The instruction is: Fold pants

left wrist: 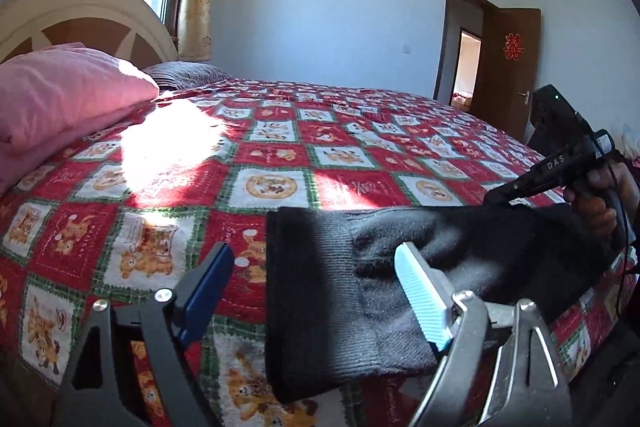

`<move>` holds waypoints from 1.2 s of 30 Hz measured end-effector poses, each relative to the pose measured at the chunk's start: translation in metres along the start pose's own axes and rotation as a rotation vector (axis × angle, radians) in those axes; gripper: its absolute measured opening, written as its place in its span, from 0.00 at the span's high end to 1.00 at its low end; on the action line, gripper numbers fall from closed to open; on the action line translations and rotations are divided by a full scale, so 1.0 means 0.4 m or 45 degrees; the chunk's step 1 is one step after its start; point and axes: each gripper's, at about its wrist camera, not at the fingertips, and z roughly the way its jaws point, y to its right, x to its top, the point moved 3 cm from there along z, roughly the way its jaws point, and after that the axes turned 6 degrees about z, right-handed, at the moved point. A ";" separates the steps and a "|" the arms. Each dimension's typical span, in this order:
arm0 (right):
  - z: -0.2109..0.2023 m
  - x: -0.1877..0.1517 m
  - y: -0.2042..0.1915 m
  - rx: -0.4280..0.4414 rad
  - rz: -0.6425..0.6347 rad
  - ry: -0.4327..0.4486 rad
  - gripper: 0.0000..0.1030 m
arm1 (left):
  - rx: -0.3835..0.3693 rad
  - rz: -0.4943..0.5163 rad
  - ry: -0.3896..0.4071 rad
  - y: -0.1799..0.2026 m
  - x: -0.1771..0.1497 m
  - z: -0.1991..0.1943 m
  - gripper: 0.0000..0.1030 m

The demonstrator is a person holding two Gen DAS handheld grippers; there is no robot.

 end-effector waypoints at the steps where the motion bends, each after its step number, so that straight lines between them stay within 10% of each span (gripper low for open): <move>1: -0.012 0.012 0.005 0.008 0.019 0.036 0.95 | -0.010 0.008 0.000 0.008 -0.002 0.005 0.12; 10: 0.035 0.015 0.051 -0.146 0.005 0.068 0.95 | 0.090 0.115 -0.126 0.033 -0.052 0.058 0.11; 12: 0.004 0.005 0.048 -0.150 0.010 0.083 0.83 | 0.122 0.136 -0.092 0.028 -0.040 0.040 0.10; 14: -0.040 -0.012 0.031 -0.218 -0.030 0.156 0.48 | 0.180 0.166 -0.099 0.021 -0.034 0.045 0.03; 19: -0.101 -0.117 -0.115 -0.077 -0.226 0.191 0.48 | 0.222 0.153 -0.138 -0.006 -0.029 0.089 0.00; 28: 0.057 -0.377 -0.241 -0.003 -0.568 -0.135 0.48 | 0.146 0.006 0.005 -0.051 0.040 0.001 0.00; 36: 0.045 -0.375 -0.229 0.041 -0.511 -0.122 0.48 | 0.325 0.162 -0.213 -0.030 0.059 0.151 0.00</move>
